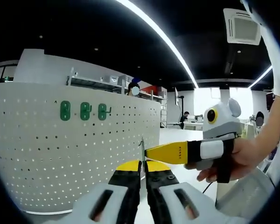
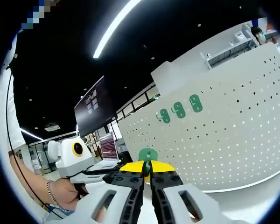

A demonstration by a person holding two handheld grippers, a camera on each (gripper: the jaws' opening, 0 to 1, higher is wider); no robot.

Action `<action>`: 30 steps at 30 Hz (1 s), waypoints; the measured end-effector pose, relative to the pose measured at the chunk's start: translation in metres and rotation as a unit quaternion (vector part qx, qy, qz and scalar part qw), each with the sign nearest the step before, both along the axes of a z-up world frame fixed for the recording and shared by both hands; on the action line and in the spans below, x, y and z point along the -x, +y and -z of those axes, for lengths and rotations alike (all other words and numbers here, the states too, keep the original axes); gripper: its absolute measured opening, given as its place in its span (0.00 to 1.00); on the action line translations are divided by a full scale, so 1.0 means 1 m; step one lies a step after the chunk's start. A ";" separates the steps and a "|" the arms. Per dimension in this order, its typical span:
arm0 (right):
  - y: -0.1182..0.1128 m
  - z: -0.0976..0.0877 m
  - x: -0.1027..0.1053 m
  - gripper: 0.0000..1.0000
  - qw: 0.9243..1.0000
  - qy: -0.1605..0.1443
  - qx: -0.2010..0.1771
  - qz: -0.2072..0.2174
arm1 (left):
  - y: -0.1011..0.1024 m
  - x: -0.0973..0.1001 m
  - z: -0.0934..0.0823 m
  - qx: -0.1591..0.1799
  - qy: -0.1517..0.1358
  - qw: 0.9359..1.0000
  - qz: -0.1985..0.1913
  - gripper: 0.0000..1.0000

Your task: Insert the hook assembly into the mounting plate slot until the hook locks in place.

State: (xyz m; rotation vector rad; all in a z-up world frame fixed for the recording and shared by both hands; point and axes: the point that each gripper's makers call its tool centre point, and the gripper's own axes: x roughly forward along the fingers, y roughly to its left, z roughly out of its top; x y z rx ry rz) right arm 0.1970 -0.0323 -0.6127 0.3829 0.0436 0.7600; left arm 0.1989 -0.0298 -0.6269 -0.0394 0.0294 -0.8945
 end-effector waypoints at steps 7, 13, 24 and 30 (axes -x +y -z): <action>0.000 0.000 0.000 0.01 1.000 0.003 0.001 0.001 | 0.000 0.000 0.000 0.000 0.001 1.000 -0.001 0.03; 0.000 0.000 0.000 0.01 1.000 0.003 0.003 0.001 | 0.000 0.000 0.000 -0.002 0.001 1.000 -0.003 0.05; -0.002 0.002 -0.001 0.01 1.000 0.005 0.004 0.004 | 0.001 -0.002 0.008 -0.013 0.019 1.000 -0.011 0.42; -0.003 0.004 0.000 0.01 1.000 0.007 0.005 0.003 | 0.000 -0.003 0.014 -0.015 0.036 0.999 -0.016 0.62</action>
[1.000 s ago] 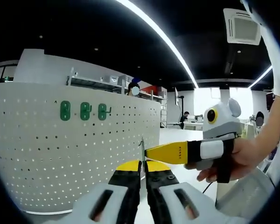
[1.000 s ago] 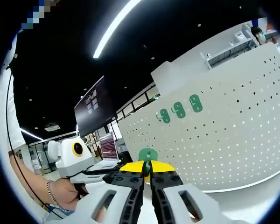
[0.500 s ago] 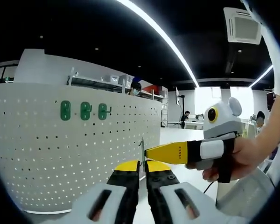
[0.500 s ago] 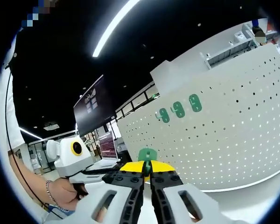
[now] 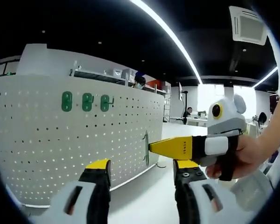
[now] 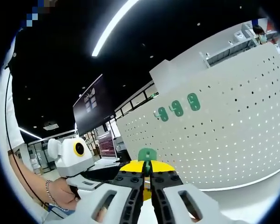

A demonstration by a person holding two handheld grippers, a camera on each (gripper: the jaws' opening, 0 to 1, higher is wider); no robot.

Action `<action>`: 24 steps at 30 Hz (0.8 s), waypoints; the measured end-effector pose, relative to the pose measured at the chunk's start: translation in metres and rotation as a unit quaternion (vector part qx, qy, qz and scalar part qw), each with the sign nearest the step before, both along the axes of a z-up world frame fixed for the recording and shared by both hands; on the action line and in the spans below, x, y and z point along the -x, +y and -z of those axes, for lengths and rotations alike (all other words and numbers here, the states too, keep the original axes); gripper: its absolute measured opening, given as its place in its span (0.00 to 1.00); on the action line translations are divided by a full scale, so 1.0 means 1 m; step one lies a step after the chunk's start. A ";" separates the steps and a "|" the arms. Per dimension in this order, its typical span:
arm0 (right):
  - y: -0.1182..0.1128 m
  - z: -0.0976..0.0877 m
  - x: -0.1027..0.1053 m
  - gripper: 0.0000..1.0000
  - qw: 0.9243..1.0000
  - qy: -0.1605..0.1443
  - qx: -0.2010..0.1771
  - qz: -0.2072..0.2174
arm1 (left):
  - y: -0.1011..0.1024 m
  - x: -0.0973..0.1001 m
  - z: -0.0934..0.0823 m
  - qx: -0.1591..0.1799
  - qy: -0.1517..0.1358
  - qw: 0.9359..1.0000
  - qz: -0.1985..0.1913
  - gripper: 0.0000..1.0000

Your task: Insert the hook assembly into the mounting plate slot until the hook locks in place.

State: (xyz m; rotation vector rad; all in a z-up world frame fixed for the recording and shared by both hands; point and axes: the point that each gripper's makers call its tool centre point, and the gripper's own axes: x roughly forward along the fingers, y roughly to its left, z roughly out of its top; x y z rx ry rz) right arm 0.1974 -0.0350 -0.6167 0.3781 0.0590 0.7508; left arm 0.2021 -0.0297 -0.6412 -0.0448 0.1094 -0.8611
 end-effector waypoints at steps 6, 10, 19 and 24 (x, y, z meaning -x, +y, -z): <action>0.000 0.000 0.000 0.01 1.000 0.001 0.001 0.000 | 0.002 -0.001 0.006 -0.007 0.005 1.000 -0.005 0.73; 0.002 -0.001 0.001 0.01 1.000 -0.011 0.022 -0.002 | 0.003 -0.001 0.007 -0.009 0.005 1.000 -0.007 0.73; -0.005 -0.005 -0.004 0.01 0.981 -0.083 0.169 0.044 | 0.006 -0.001 0.011 -0.013 0.008 1.000 -0.012 0.72; -0.007 -0.004 -0.006 0.01 0.982 -0.076 0.165 0.045 | 0.006 -0.001 0.012 -0.017 0.007 1.000 -0.013 0.71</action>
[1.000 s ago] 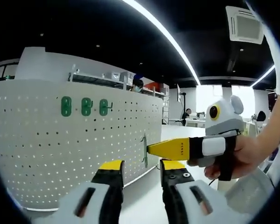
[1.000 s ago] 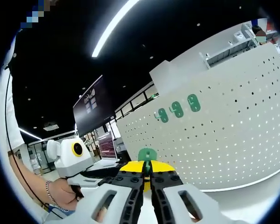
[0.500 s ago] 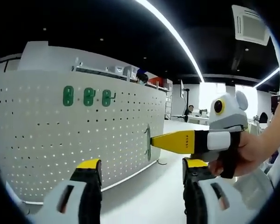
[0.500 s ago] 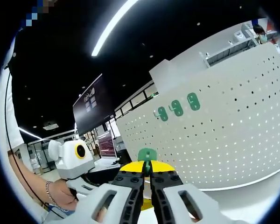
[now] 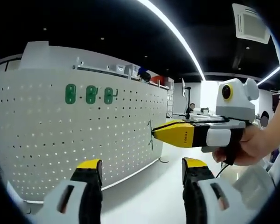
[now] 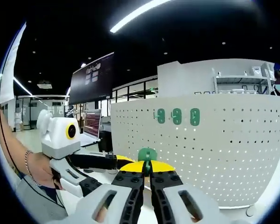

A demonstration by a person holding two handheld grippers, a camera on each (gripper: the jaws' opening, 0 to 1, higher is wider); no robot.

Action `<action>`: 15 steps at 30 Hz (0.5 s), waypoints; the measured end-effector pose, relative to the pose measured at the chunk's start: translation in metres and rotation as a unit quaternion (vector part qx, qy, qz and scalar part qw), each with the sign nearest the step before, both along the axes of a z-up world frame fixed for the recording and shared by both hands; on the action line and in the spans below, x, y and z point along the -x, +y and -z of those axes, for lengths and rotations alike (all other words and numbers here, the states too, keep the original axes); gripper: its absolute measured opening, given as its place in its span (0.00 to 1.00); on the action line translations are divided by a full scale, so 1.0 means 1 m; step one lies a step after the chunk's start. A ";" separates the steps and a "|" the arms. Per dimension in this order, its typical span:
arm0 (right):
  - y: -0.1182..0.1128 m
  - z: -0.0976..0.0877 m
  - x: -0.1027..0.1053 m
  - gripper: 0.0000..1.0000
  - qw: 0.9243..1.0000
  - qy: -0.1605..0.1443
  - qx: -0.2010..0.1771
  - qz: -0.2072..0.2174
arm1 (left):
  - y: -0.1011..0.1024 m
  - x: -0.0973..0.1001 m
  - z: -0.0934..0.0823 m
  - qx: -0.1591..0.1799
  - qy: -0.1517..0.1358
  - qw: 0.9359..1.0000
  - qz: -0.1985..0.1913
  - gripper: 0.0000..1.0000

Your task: Insert the hook assembly into the mounting plate slot until the hook locks in place.

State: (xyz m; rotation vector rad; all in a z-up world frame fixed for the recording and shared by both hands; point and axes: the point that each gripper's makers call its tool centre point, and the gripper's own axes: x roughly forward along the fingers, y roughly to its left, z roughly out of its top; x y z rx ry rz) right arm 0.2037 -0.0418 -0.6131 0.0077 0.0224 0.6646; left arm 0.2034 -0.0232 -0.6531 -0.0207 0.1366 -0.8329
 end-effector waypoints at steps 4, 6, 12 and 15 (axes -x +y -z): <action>-0.005 -0.002 -0.006 0.01 1.000 0.005 -0.008 0.008 | 0.003 0.001 0.004 -0.001 0.004 1.000 -0.002 0.71; -0.009 -0.003 -0.010 0.01 1.000 0.006 -0.008 0.013 | 0.005 0.001 0.005 -0.002 0.005 1.000 -0.003 0.71; -0.022 -0.006 -0.026 0.01 0.999 0.015 -0.020 0.036 | 0.013 0.001 0.008 -0.003 0.006 1.000 -0.011 0.70; -0.029 -0.010 -0.033 0.01 0.999 0.013 -0.021 0.048 | 0.019 0.002 0.010 -0.004 0.006 1.000 -0.017 0.70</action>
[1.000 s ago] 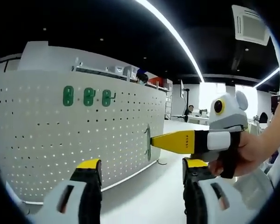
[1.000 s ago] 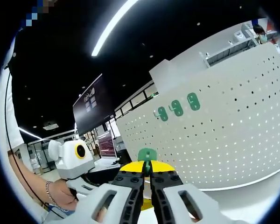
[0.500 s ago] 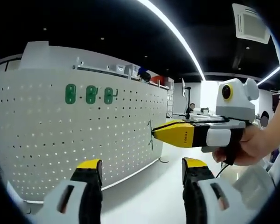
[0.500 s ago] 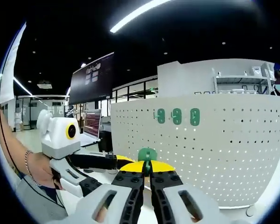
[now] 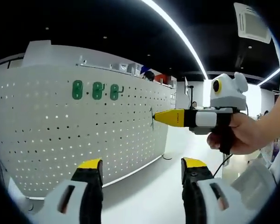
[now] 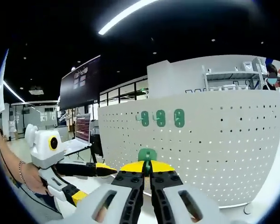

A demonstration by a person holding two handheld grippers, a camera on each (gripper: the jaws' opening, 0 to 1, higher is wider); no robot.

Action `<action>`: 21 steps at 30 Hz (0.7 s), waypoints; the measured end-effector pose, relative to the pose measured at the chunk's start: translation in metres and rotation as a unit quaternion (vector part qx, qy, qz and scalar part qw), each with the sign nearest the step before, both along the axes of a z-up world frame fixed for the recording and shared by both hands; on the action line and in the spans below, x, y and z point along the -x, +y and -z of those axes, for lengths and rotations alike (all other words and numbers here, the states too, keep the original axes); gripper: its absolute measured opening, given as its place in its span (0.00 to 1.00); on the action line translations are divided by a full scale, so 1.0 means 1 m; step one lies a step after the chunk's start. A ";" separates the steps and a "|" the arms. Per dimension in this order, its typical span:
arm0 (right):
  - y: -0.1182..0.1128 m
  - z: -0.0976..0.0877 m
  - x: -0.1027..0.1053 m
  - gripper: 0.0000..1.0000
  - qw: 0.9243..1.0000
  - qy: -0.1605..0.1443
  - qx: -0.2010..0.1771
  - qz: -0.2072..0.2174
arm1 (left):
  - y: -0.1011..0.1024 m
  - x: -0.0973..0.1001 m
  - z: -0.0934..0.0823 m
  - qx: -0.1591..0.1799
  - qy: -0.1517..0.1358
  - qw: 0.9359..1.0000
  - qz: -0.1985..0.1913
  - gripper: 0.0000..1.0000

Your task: Insert the hook assembly into the mounting plate slot until the hook locks in place.

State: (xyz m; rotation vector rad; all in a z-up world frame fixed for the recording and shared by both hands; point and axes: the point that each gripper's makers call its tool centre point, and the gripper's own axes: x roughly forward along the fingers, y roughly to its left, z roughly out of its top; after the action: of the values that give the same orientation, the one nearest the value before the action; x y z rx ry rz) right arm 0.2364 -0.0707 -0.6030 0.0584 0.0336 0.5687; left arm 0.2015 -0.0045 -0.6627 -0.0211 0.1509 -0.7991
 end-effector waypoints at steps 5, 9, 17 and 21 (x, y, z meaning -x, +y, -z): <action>-0.013 -0.007 -0.012 0.01 1.000 0.000 -0.007 0.020 | 0.010 0.002 0.004 -0.001 0.006 1.000 -0.009 0.70; -0.019 -0.007 -0.020 0.01 0.999 0.002 -0.008 0.033 | 0.018 0.003 0.004 0.002 0.005 1.000 -0.019 0.70; -0.031 -0.013 -0.037 0.01 0.998 0.000 -0.006 0.059 | 0.034 0.005 0.004 0.002 0.003 0.999 -0.040 0.69; -0.038 -0.021 -0.049 0.01 0.997 -0.005 -0.007 0.074 | 0.041 0.004 0.003 0.006 0.003 0.999 -0.051 0.69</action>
State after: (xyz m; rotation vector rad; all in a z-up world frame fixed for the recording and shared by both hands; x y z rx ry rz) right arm 0.2850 -0.1083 -0.5821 0.0715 0.0144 0.4217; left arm 0.1970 0.0361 -0.6652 -0.0423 0.1506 -0.6980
